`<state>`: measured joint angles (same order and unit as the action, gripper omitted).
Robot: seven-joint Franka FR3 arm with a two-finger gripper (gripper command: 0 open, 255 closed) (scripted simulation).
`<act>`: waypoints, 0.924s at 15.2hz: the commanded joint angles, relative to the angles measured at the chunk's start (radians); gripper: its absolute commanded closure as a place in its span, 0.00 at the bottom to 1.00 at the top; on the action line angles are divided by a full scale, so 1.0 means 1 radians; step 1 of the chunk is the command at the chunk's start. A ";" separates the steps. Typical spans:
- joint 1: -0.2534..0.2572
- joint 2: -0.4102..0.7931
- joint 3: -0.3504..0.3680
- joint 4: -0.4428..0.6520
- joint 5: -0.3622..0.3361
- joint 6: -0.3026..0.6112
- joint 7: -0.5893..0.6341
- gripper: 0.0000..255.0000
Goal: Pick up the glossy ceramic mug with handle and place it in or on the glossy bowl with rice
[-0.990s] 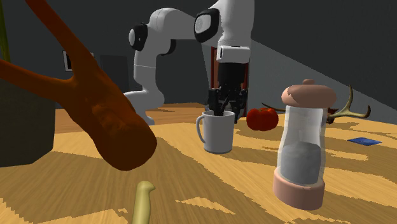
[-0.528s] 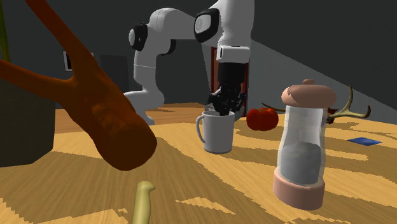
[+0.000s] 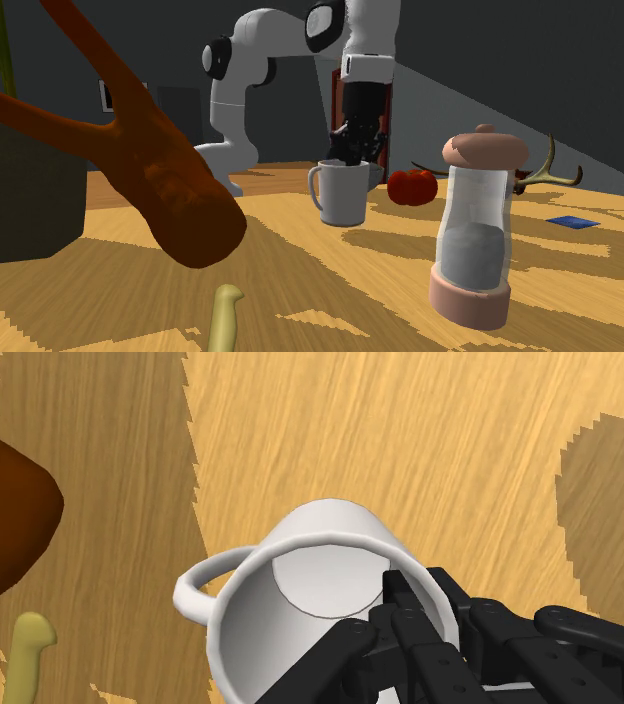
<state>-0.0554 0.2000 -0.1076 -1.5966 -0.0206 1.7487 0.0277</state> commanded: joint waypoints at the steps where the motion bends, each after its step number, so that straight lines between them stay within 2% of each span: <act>1: 0.000 0.000 0.000 0.028 0.000 -0.027 -0.001 1.00; 14: -0.003 0.027 -0.002 0.241 0.003 -0.213 -0.009 1.00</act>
<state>-0.0587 0.2221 -0.1092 -1.3786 -0.0177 1.5530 0.0193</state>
